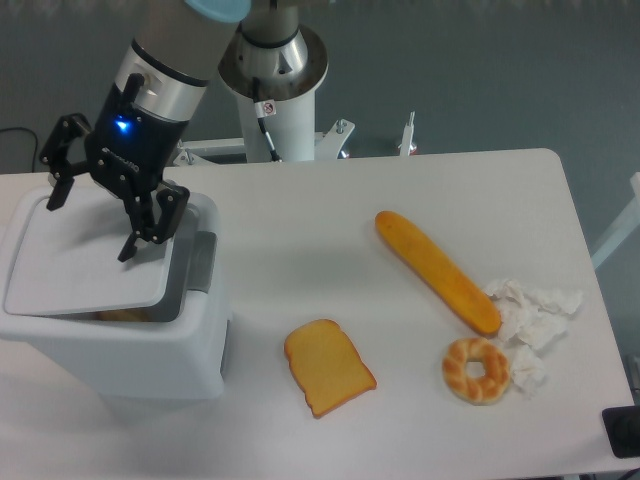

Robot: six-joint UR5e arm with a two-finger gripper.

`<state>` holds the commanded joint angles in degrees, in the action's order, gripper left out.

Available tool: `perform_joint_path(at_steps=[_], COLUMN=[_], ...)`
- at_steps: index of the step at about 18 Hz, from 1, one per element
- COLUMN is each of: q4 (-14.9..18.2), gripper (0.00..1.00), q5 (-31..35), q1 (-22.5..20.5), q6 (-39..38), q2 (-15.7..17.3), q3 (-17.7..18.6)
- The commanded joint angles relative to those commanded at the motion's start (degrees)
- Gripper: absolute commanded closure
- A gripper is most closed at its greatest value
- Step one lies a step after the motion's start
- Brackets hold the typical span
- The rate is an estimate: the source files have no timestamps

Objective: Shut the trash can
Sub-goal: 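Hold the gripper above the closed lid, pressing it shut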

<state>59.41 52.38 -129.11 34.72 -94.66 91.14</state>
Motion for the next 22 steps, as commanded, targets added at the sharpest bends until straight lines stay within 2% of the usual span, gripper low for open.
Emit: perform_joint_path(at_steps=[22], q4=[0.18], gripper=[0.00], q5=[1.32], q1=[-0.18], q6=[0.79], q2=[0.18], q3=[1.67])
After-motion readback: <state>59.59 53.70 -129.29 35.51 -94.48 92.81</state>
